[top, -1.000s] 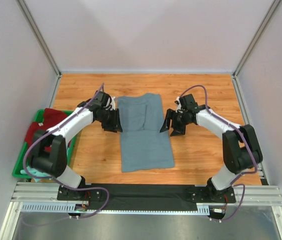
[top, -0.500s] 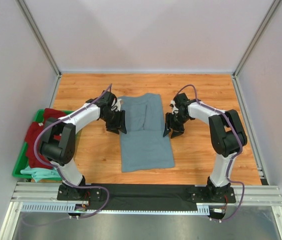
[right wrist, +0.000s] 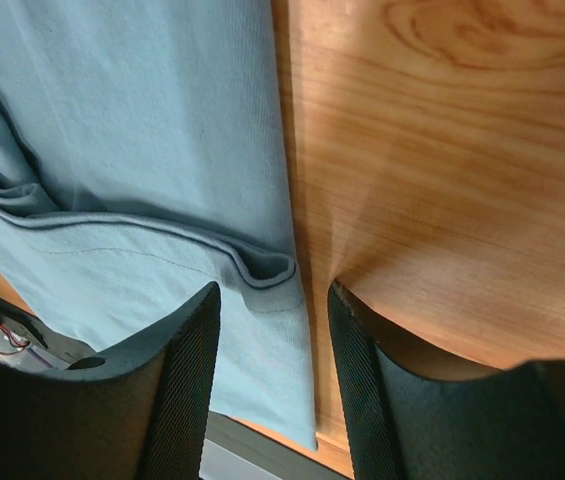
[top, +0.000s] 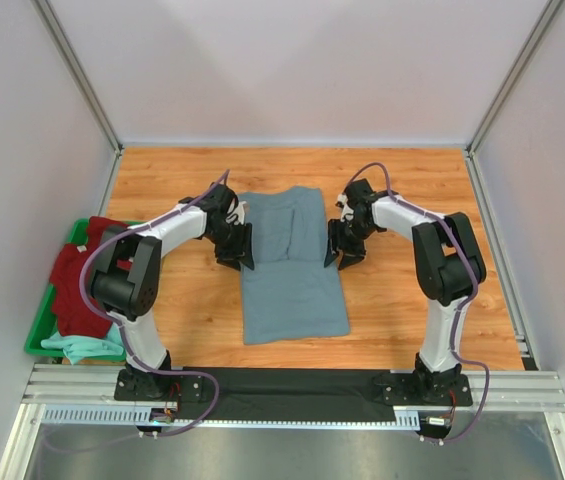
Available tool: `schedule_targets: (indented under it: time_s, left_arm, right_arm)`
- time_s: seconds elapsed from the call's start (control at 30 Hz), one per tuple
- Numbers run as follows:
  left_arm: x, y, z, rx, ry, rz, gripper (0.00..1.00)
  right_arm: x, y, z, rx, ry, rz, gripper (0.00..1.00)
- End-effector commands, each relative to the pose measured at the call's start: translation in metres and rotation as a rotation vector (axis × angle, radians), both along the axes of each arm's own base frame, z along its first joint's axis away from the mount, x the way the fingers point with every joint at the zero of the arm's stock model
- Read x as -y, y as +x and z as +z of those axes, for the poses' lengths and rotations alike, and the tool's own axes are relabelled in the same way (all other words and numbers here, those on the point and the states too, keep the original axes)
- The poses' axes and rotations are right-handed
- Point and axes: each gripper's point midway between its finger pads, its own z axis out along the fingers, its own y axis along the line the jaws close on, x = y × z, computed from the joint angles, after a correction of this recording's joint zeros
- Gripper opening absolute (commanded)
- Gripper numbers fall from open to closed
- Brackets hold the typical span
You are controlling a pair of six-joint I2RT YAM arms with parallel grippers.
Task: Fold and stack the t-shirts
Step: Fold the tshirt
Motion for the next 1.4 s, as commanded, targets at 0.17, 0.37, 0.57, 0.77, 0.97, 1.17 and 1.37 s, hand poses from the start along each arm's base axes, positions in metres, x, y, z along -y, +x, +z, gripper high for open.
schedule_targets:
  time_s: [0.17,0.37,0.57,0.77,0.97,1.17,1.37]
  left_arm:
    - [0.007,0.014,0.01,0.038,-0.017,-0.013,0.45]
    - [0.002,0.011,0.007,0.017,0.008,0.005,0.24]
    - [-0.006,0.003,0.008,0.005,0.038,0.032,0.06]
    - [-0.021,0.0,0.01,0.013,0.096,0.074,0.0]
    - [-0.023,0.009,-0.002,-0.021,0.134,0.082,0.12]
    - [-0.042,0.018,0.024,0.029,0.241,0.141,0.44]
    - [-0.024,-0.021,0.086,0.131,0.086,0.123,0.47]
  right_arm:
    - [-0.002,0.016,0.006,0.038,-0.001,0.029,0.46]
    - [-0.001,0.021,0.012,0.043,-0.005,0.038,0.35]
    - [-0.006,0.016,0.014,0.024,0.019,0.054,0.12]
    - [-0.003,0.019,0.026,0.058,0.01,0.038,0.07]
    - [-0.004,0.027,0.013,0.016,0.024,0.033,0.15]
    - [0.019,0.03,0.028,0.041,-0.084,0.022,0.41]
    - [0.016,-0.006,0.085,0.146,-0.014,-0.024,0.57]
